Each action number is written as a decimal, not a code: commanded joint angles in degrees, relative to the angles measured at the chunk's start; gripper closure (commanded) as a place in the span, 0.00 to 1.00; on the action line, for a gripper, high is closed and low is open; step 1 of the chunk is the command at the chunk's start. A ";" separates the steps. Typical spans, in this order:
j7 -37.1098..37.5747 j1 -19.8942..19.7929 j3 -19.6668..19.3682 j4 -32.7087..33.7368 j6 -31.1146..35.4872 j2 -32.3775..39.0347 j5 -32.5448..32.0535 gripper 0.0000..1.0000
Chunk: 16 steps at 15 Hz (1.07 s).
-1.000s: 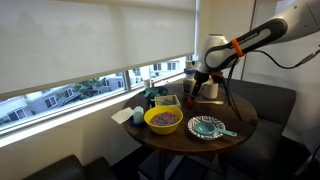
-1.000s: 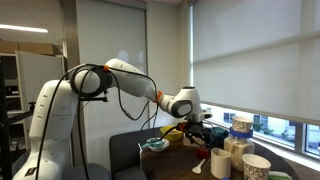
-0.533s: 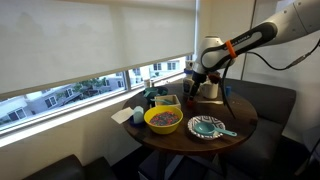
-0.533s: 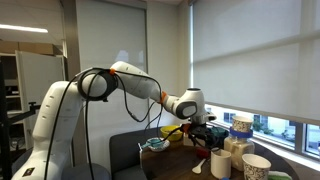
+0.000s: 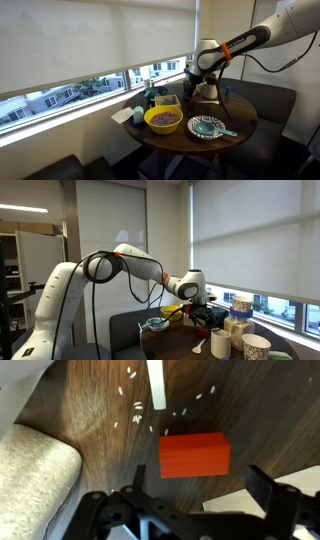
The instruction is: Pick up the red block and put it in the white cup
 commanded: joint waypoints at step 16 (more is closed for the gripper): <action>0.11 0.36 0.84 0.46 -3.13 -2.56 -3.00 0.59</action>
